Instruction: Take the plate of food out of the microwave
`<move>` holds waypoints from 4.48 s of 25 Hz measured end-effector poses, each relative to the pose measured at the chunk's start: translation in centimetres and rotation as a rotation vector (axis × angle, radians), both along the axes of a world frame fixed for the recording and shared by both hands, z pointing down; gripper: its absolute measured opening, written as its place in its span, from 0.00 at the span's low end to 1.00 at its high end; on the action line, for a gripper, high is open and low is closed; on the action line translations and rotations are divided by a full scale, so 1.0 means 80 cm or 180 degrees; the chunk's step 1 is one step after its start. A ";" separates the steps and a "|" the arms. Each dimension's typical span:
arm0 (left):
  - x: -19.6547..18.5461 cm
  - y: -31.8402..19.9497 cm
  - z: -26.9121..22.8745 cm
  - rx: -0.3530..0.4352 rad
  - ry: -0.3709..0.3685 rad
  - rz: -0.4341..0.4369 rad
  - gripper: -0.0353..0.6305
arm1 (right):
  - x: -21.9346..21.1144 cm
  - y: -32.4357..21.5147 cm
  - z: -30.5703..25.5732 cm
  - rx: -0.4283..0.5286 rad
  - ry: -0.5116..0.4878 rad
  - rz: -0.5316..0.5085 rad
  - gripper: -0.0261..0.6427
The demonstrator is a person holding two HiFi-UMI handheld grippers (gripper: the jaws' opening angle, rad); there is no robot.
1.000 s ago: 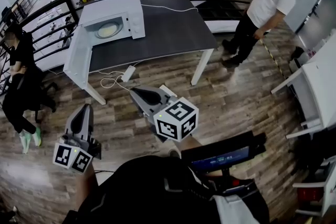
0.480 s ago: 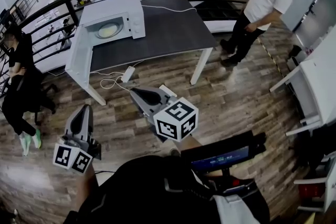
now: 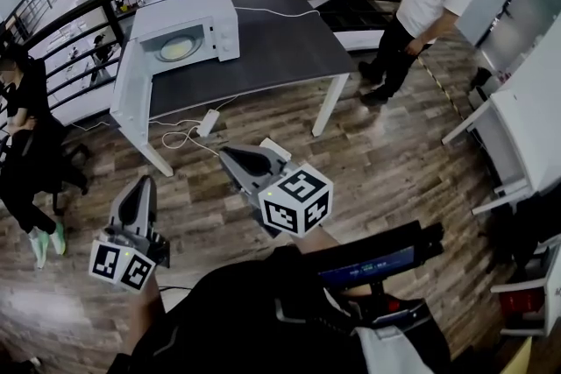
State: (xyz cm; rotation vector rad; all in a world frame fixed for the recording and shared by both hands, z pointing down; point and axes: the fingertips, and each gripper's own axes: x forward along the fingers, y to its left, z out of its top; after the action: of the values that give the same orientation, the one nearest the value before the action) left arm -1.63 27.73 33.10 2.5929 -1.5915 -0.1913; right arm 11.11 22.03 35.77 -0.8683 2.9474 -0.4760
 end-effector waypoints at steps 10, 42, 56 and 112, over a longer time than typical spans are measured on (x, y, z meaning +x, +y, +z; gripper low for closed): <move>-0.011 -0.012 0.014 -0.0053 0.0044 0.0135 0.06 | -0.007 -0.002 0.016 -0.0094 0.0045 0.0122 0.04; 0.105 -0.302 0.033 -0.0054 -0.0157 -0.0288 0.06 | 0.087 -0.312 0.028 0.0020 -0.0319 -0.0528 0.04; 0.053 -0.364 0.048 -0.0128 -0.0204 -0.0433 0.06 | 0.036 -0.383 0.053 -0.0116 -0.0291 -0.0577 0.04; -0.225 -0.610 0.051 -0.0101 -0.0180 -0.0552 0.06 | -0.265 -0.713 0.181 -0.1268 -0.0296 -0.0086 0.16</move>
State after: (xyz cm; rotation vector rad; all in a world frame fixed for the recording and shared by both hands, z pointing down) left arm -19.66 -21.06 37.19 2.4575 -1.8238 -0.1046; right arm -10.12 -35.01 50.28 -0.8058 2.8256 -1.0991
